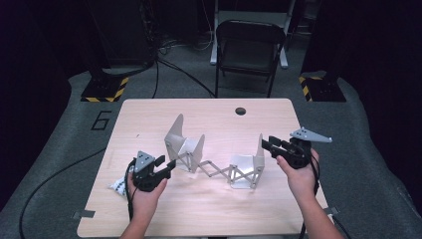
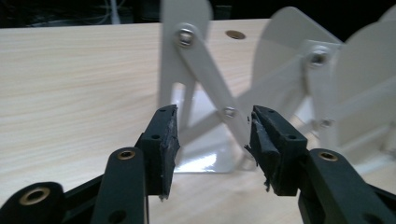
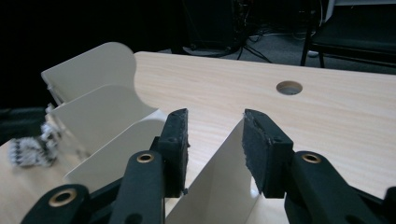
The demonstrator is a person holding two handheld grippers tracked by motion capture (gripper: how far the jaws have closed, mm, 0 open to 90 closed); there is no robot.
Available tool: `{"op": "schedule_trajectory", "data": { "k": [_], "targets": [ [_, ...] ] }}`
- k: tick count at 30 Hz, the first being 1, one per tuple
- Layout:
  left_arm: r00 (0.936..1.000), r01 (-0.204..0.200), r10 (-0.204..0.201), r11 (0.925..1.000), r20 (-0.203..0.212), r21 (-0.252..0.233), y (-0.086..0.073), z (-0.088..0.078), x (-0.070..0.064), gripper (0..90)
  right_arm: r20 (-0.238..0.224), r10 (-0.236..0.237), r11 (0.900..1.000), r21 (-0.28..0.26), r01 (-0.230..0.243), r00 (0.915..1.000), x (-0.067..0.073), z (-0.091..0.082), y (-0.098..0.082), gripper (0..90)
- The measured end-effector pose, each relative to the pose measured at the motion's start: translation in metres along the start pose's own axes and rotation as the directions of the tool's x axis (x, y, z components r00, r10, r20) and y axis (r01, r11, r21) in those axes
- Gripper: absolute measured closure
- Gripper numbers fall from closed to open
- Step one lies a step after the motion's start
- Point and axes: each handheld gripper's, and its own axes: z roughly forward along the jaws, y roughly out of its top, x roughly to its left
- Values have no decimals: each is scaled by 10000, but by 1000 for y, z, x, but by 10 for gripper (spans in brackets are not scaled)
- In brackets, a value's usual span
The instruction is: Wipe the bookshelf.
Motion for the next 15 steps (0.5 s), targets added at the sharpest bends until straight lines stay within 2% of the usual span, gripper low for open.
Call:
{"op": "schedule_trajectory", "data": {
  "k": [3,9,11,13,15],
  "targets": [
    [9990,-125,119,9998,435,132,0,4,-11,474,200,-58,10000,70,57,9998,-7,11,7,608],
    [9974,-477,461,9985,562,283,7,16,-27,447,281,-18,9988,497,4,9996,-15,28,8,607],
    [9979,-442,426,9985,488,328,9,20,-28,450,208,70,9984,558,-81,9998,-16,31,6,606],
    [9979,-299,275,9987,582,402,8,23,-28,449,143,85,9977,668,-95,9999,-16,34,4,606],
    [9973,-320,290,9986,675,424,8,25,-31,447,65,71,9970,769,-76,10000,-17,37,2,604]
  ]
}}
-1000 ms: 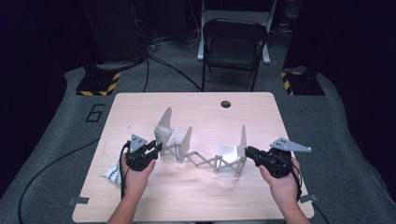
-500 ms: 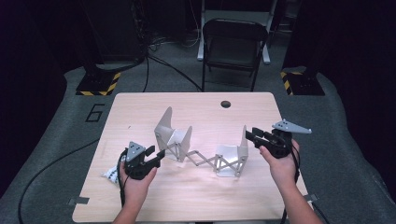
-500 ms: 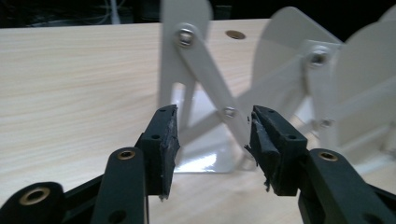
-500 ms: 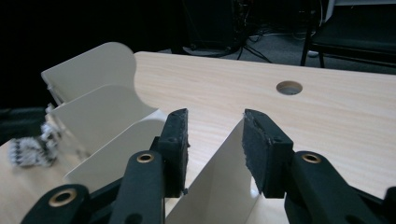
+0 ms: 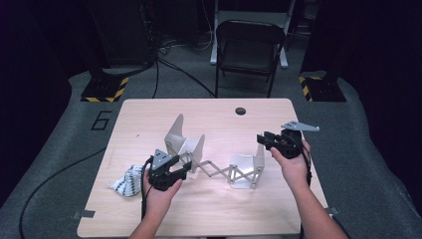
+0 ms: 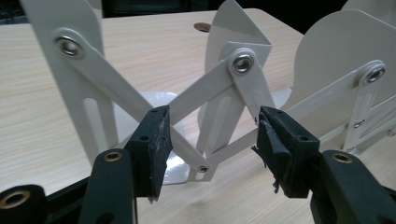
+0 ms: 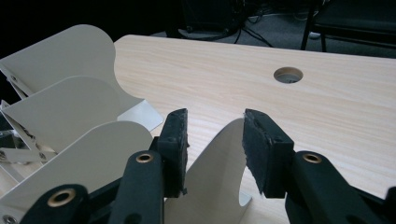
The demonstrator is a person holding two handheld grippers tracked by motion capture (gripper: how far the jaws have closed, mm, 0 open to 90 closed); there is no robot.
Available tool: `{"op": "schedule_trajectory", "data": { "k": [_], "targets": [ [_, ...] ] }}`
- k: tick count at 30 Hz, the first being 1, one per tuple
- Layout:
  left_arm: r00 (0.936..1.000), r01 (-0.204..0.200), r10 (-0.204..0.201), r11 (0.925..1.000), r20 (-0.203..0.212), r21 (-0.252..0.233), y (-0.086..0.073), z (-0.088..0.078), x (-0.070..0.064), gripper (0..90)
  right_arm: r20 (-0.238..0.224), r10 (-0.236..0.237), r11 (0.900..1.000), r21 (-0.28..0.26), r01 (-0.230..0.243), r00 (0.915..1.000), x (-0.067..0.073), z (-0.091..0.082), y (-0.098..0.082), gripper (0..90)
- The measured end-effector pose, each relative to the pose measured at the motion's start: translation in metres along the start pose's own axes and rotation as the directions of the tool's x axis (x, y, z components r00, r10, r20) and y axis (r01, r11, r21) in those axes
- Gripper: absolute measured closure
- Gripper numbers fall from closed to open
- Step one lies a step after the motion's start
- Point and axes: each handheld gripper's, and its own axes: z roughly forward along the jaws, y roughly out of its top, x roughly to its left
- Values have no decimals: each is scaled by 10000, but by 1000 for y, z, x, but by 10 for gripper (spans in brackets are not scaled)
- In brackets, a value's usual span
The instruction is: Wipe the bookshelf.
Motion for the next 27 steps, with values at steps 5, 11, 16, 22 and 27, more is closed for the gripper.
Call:
{"op": "schedule_trajectory", "data": {
  "k": [5,11,16,22,27],
  "targets": [
    [9998,-211,210,9997,67,77,1,6,-7,412,-227,98,9999,99,-96,9997,1,2,-2,614],
    [9994,-319,318,9994,128,94,4,8,-6,400,-315,155,9998,95,-152,9994,2,0,-3,619],
    [9994,-310,310,9995,137,51,5,9,-6,399,-268,10,9999,111,-7,9996,3,-2,-4,621],
    [9992,-304,301,9995,280,110,7,10,-4,399,-355,81,9999,132,-76,9993,9,-8,-8,619],
    [9989,-299,296,9995,358,61,7,11,-3,395,-478,108,9999,124,-102,9988,14,-16,-15,614]
  ]
}}
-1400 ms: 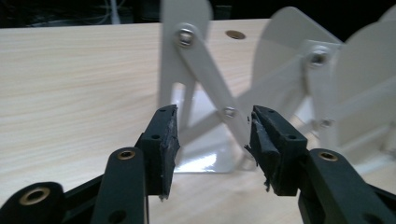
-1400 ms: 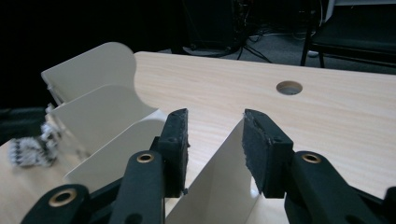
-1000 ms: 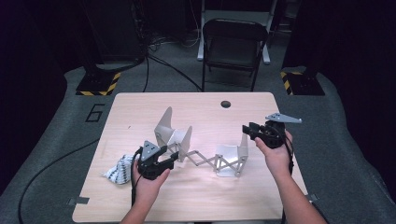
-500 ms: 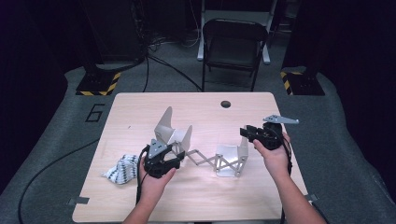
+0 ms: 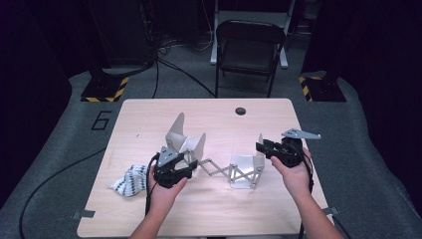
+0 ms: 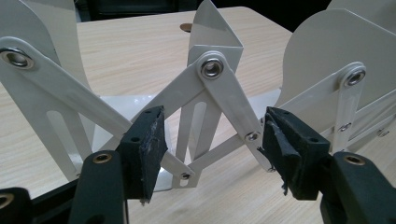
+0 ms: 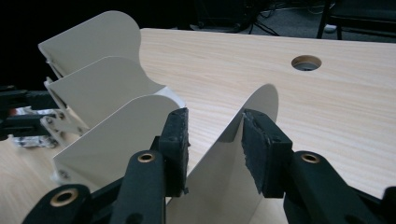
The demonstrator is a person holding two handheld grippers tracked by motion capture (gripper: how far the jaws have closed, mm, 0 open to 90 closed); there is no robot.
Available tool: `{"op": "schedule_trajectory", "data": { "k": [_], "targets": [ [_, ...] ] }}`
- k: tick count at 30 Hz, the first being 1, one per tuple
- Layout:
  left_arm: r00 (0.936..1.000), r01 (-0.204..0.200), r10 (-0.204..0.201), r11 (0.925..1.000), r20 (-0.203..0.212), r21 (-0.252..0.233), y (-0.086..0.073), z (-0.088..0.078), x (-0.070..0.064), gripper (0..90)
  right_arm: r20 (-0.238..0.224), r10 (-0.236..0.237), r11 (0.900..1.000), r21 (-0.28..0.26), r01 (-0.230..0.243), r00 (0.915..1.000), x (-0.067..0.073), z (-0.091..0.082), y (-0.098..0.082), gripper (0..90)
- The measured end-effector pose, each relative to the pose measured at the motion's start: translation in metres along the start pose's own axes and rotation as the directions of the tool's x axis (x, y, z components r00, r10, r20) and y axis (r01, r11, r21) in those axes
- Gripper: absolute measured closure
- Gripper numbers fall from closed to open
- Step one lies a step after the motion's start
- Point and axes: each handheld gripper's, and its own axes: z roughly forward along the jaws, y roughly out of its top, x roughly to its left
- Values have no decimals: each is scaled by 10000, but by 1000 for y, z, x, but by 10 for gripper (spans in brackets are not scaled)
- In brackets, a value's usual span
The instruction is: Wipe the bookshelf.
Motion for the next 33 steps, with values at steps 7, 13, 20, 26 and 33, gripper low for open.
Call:
{"op": "schedule_trajectory", "data": {
  "k": [7,13,20,26,33],
  "targets": [
    [9999,-20,20,10000,102,6,1,3,-1,376,-130,-33,10000,-8,32,9999,12,-10,-10,612],
    [9997,-138,138,9999,218,15,3,7,-1,374,-240,98,10000,8,-98,9997,20,-18,-19,611],
    [9987,-22,26,10000,513,-71,8,13,0,375,-385,131,9998,-120,-136,9992,30,-26,-26,619],
    [9991,-227,235,9995,357,-222,14,18,3,371,-575,134,9996,-220,-147,9983,40,-29,-28,640],
    [9992,184,-177,9996,349,-219,15,20,13,371,-886,-121,9996,-276,96,9960,54,-32,-30,673]
  ]
}}
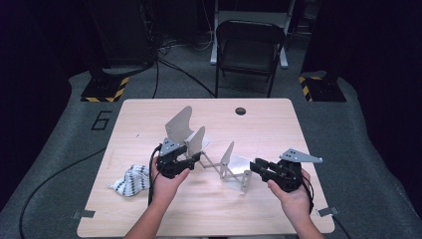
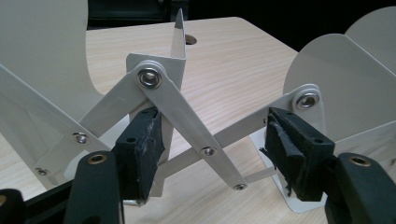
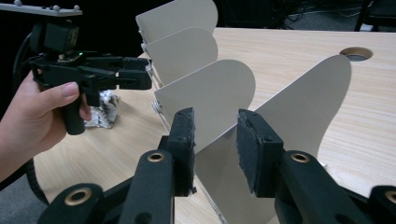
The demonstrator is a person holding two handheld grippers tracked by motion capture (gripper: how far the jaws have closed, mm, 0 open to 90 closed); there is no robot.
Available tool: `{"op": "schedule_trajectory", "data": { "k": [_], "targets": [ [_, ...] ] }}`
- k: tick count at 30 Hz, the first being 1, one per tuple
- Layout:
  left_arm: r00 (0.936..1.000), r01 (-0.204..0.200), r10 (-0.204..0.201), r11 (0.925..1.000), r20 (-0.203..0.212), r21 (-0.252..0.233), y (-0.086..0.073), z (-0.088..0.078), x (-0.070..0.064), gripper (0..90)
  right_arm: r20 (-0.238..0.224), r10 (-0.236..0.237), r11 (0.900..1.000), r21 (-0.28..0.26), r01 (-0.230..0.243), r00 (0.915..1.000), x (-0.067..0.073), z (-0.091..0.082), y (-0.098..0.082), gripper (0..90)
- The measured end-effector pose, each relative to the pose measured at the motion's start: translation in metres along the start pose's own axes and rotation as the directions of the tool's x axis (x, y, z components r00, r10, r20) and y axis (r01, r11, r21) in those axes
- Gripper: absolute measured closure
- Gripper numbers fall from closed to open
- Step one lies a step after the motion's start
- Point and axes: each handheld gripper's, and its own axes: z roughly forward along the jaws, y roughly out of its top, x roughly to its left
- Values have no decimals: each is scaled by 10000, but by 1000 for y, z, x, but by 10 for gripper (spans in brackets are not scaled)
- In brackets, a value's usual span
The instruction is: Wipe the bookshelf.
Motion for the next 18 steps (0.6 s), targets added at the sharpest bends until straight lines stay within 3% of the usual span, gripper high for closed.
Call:
{"op": "schedule_trajectory", "data": {
  "k": [7,13,18],
  "targets": [
    [9999,19,-17,9999,-156,160,-2,-6,8,377,-308,-285,9996,53,287,9991,13,2,-1,698],
    [9991,-23,30,9998,-423,173,-6,-17,11,379,-1090,-642,9972,305,678,9920,28,8,1,658],
    [9991,78,-75,9999,-410,89,-8,-25,9,379,-984,-618,9977,-344,587,9932,19,3,12,634]
  ]
}}
